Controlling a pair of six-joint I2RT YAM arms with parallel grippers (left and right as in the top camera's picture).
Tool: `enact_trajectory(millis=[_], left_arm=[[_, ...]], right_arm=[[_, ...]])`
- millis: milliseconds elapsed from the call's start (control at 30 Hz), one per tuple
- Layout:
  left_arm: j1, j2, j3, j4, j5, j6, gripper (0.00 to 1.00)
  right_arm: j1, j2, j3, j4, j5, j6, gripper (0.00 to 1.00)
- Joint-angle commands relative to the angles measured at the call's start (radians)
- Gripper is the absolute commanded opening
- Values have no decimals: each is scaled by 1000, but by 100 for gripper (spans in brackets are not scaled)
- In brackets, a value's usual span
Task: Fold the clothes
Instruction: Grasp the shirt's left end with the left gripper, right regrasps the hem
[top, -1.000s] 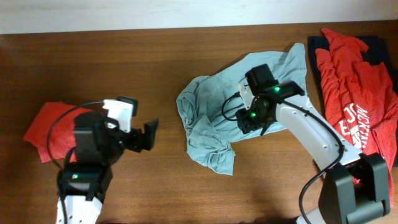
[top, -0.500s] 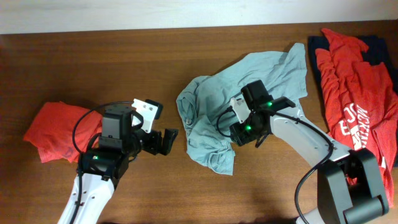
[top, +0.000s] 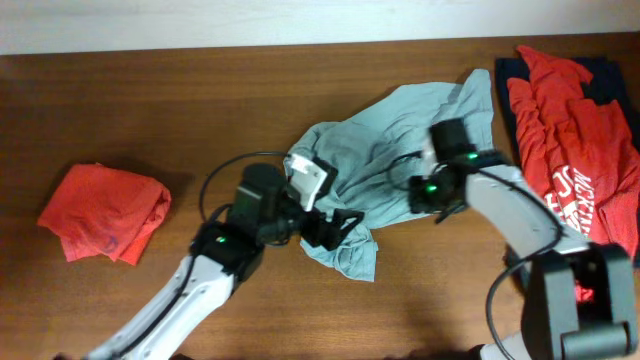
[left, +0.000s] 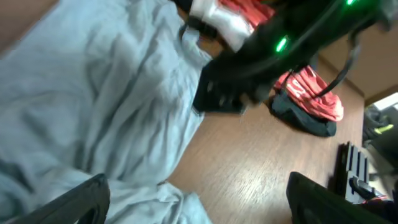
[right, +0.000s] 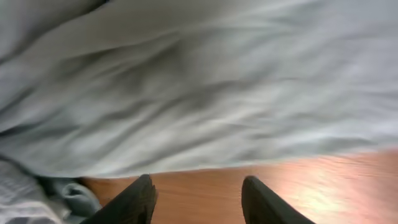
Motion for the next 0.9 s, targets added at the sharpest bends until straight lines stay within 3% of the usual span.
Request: enact_trajectory(millis=[0,100,167,367,600,867], left_arm=[[-52,135,10,51,-5,-130,78],[-85,231,11,60,-42,-321,73],[-106,276,11,61,-68,-377,73],[-154,284,12,47,-351,-375,70],[-161,307,13,50,-385,-376,70],[-178,468,108,48,-394,-376,70]], right_arm=[[-101,-67,78,-52,25,29,52],[-184,-70,102,-102,24,29,52],[-227,-69,102,-127,21,29,52],[-241,-69,102,-138,17,28,52],[-240,-69,102,-138,-3,28,53],[-240,-69,102,-150,-13,24,53]])
